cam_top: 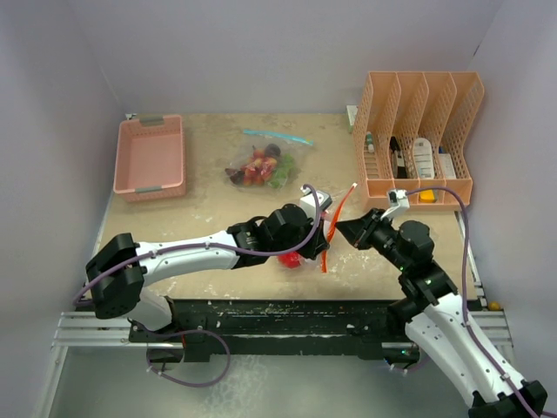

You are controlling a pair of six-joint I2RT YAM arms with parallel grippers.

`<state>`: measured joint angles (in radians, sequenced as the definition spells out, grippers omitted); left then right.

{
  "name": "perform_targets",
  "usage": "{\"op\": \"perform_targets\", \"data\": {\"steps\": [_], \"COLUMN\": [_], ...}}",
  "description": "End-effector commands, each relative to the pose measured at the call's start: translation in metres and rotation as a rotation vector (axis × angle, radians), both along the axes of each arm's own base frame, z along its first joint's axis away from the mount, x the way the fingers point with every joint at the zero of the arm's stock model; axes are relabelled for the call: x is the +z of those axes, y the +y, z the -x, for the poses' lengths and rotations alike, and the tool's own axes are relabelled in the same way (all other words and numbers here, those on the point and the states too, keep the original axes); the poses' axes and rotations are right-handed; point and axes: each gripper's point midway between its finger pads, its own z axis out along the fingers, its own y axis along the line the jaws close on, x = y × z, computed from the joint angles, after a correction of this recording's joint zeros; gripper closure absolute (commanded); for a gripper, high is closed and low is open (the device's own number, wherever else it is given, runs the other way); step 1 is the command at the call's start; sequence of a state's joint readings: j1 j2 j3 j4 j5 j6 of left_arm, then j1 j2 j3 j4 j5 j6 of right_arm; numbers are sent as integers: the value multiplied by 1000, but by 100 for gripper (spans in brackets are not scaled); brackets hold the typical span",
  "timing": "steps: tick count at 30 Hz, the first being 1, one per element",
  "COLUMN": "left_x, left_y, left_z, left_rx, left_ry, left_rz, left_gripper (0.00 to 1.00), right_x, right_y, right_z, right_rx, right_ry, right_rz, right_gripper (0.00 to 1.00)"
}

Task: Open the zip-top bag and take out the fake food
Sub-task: Open the zipper of the food storage bag at the center of the board.

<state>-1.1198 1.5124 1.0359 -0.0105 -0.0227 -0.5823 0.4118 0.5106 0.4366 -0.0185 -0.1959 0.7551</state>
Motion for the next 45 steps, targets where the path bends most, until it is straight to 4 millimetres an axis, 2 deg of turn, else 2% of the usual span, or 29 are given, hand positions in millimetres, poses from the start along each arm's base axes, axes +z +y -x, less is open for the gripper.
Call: {"op": "perform_targets", "data": {"steps": [1,6,15,23,26,36,45], "left_x": [42,47,40,42,50,59,56], "left_y": [-3,-3,-3,-2,-2,-3,-9], "left_z": [-6,-5,-7,-12,-13,-15,-17], "left_rx": [10,8,11,14,11,7,1], "left_ry": [-67,-72,-67,-60,-66,-79,-75], "left_rz": [88,96,83,94,115,124,124], "left_gripper": [100,100,100,100,100,100,100], "right_x": [0,-4,7,17,19,7,6], "right_y": [-1,1,3,3,2,7,11], "right_z": [-3,-5,-10,-1,1,-6,-9], "right_rx": [-9,-2,0,13,12,25,34], "right_ry": [-9,-2,-45,-63,-69,-49,-45], "right_rz": [7,10,-8,-34,-37,-32,-35], "right_gripper": [87,87,72,70,69,69,69]}}
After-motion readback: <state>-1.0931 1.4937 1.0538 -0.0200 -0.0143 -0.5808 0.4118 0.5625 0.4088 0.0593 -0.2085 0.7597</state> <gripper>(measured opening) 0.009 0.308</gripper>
